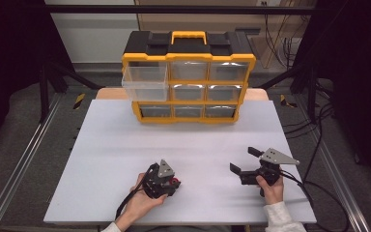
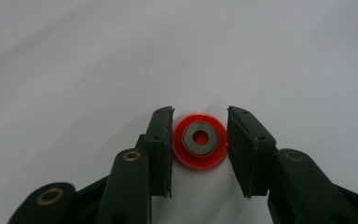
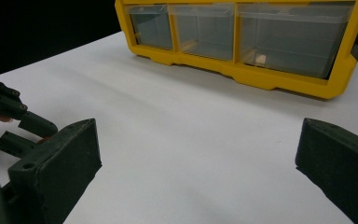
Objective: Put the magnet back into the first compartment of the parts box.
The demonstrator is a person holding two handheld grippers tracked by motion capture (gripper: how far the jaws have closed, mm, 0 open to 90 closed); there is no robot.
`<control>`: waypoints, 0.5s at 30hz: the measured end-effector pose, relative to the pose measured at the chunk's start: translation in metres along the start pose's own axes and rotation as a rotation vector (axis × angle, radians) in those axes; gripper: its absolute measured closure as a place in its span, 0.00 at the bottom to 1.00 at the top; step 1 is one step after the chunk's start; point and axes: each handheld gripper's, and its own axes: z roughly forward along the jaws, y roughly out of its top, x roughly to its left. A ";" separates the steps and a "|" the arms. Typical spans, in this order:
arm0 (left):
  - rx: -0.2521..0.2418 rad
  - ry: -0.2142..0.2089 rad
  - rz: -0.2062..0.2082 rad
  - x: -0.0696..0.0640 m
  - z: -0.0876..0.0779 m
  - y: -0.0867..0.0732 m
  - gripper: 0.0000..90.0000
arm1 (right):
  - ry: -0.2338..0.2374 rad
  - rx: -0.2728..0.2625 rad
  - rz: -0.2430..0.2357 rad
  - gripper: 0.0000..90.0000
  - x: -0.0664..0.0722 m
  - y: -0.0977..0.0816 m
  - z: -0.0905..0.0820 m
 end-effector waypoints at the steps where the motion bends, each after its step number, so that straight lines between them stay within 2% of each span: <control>1: 0.000 -0.001 0.000 0.000 0.000 0.000 0.68 | 0.000 0.000 0.000 0.01 0.000 0.000 0.000; 15: -0.017 -0.012 -0.006 0.003 -0.006 0.002 0.69 | 0.003 0.001 -0.004 0.01 0.000 0.000 0.000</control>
